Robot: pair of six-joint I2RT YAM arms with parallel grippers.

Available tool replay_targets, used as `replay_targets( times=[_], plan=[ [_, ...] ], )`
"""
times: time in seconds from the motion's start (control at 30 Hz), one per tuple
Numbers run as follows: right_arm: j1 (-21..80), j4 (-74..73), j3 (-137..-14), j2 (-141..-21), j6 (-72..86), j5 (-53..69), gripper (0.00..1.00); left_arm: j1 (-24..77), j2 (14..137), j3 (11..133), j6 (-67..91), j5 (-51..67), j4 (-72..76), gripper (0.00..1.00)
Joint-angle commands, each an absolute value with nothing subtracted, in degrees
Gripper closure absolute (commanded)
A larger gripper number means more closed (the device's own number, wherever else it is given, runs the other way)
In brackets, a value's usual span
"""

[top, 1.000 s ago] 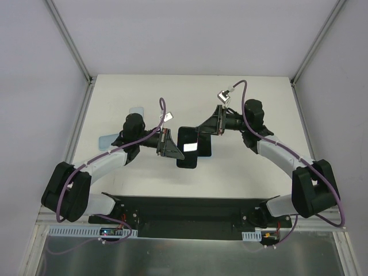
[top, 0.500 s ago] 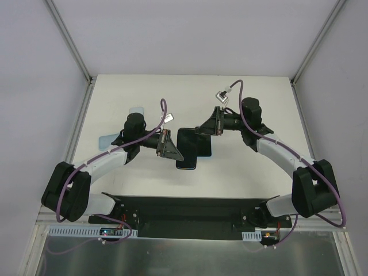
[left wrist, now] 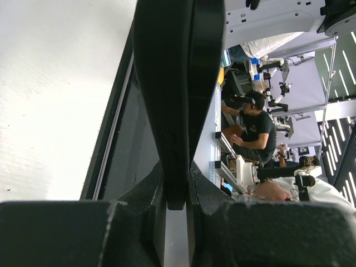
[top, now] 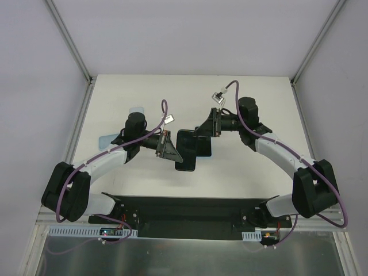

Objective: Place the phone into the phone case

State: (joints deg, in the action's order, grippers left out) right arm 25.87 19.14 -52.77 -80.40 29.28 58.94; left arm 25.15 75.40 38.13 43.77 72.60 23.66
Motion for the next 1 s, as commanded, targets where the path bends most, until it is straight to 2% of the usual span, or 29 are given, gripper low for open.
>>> replay_targets(
  times=[0.0, 0.17, 0.43, 0.5, 0.53, 0.57, 0.6, 0.63, 0.73, 0.87, 0.97],
  plan=[
    [28.39, 23.20, -53.88, -77.70, 29.44, 64.69, 0.58, 25.40, 73.66, 41.04, 43.33, 70.23, 24.08, 1.00],
    [28.56, 23.82, -53.53, -77.52, 29.88, 65.65, 0.67, 25.40, 72.07, 40.70, 43.50, 68.82, 24.96, 1.00],
    [29.88, 26.01, -52.82, -77.61, 31.29, 66.71, 0.69, 25.40, 71.37, 39.02, 48.16, 66.80, 30.58, 1.00],
    [29.88, 26.36, -52.74, -77.26, 31.29, 66.88, 0.79, 25.40, 71.37, 39.02, 48.78, 66.80, 31.20, 1.00],
    [29.80, 26.37, -52.73, -77.17, 31.20, 66.97, 0.83, 25.40, 71.28, 39.02, 48.95, 66.88, 31.29, 0.98],
    [29.79, 26.28, -52.82, -77.17, 31.29, 67.06, 0.88, 25.31, 70.93, 39.02, 48.96, 66.71, 31.20, 0.91],
    [29.79, 26.37, -53.00, -77.34, 31.38, 67.32, 0.90, 25.23, 70.75, 39.02, 48.96, 66.80, 31.03, 0.83],
    [29.88, 26.37, -53.35, -77.52, 31.38, 67.67, 0.92, 24.96, 70.58, 39.20, 48.78, 66.88, 30.68, 0.67],
    [29.88, 26.54, -53.53, -77.08, 31.38, 68.82, 0.98, 23.12, 69.09, 38.94, 49.13, 67.24, 30.41, 0.55],
    [30.15, 26.81, -52.74, -76.03, 31.11, 70.66, 0.99, 20.05, 66.89, 38.76, 51.41, 67.85, 32.69, 0.46],
    [30.50, 26.81, -51.42, -75.24, 30.68, 70.93, 0.98, 18.81, 67.06, 39.46, 52.91, 68.99, 34.62, 0.46]
  ],
)
